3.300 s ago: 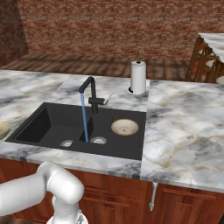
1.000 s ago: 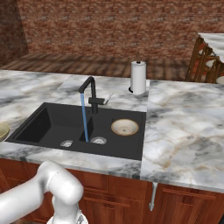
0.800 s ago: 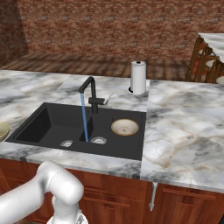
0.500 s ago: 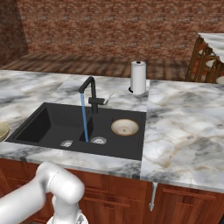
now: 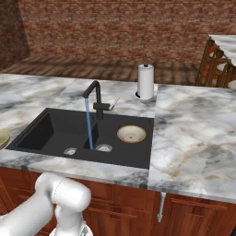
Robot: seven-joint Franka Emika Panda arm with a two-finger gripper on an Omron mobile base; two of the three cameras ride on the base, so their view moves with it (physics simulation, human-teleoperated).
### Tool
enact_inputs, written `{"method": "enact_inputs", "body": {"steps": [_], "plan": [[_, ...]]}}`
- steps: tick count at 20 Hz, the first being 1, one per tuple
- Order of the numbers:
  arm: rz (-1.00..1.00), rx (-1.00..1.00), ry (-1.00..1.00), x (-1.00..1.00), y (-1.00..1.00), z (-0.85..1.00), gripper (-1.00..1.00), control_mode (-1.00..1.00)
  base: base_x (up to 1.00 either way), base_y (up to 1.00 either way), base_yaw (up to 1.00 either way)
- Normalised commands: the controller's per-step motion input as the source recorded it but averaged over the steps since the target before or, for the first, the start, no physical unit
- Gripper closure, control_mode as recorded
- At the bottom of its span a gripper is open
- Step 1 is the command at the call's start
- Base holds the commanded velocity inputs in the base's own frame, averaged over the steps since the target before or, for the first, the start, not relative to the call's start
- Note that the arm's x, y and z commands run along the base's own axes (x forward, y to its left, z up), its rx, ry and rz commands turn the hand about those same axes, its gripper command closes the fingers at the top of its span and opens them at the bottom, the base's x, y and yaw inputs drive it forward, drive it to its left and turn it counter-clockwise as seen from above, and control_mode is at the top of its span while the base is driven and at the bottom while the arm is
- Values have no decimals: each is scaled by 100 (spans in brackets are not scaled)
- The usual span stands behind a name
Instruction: Rinse each bowl for a few seconds and place them down in the sink or on the counter.
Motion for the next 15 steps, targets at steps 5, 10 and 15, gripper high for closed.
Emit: {"method": "enact_inputs", "body": {"steps": [5, 10, 15], "plan": [[11, -1, -18, -70, -77, 100, -100, -100, 0, 0, 0], [11, -2, -19, -70, -78, 100, -100, -100, 0, 0, 0], [11, 0, -18, -67, -82, 100, -100, -100, 0, 0, 0]]}}
